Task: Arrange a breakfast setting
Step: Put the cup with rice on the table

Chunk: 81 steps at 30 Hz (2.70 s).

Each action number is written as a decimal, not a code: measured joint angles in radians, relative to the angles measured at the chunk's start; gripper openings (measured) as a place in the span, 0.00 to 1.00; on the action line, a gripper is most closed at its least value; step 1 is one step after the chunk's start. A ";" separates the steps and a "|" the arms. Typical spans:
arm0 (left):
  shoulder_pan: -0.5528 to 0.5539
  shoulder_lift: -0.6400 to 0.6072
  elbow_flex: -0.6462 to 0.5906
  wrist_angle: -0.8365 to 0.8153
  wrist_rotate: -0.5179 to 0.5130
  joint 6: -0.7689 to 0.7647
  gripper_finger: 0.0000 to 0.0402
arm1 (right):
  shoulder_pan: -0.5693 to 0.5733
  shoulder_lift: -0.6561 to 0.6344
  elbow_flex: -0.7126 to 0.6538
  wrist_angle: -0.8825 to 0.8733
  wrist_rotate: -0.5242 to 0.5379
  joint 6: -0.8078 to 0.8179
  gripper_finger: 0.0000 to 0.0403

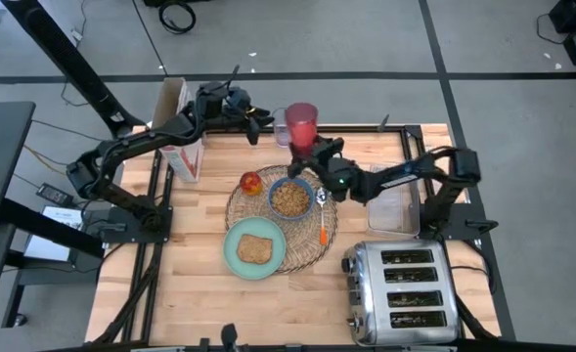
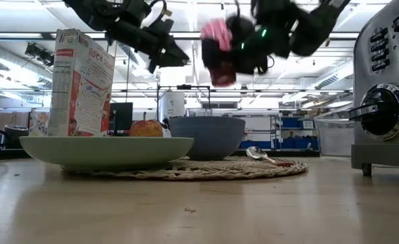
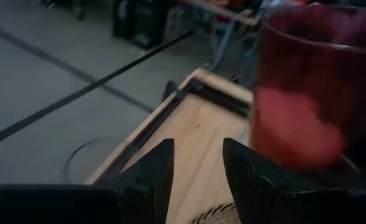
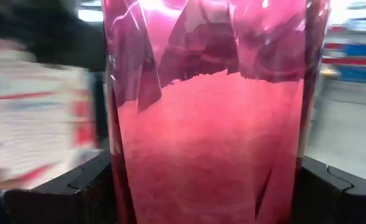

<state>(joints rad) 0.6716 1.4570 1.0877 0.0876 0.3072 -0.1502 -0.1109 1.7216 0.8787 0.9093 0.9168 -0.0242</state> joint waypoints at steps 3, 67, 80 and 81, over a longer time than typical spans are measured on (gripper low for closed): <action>-0.024 0.000 0.000 0.066 0.045 -0.013 0.36 | 0.033 -0.065 0.000 -0.093 -0.107 -0.006 0.84; -0.081 -0.347 -0.001 -0.311 0.105 0.081 0.36 | -0.192 0.320 -0.088 -0.150 0.029 0.475 0.84; -0.081 -0.347 -0.001 -0.314 0.105 0.083 0.36 | -0.189 0.320 -0.090 -0.160 -0.019 0.474 0.97; -0.081 -0.347 -0.001 -0.319 0.105 0.083 0.36 | -0.187 0.320 -0.090 -0.159 -0.021 0.474 0.97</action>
<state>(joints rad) 0.5911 1.1102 1.0870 -0.2309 0.4122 -0.0673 -0.2975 2.0412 0.7891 0.7500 0.8955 0.4500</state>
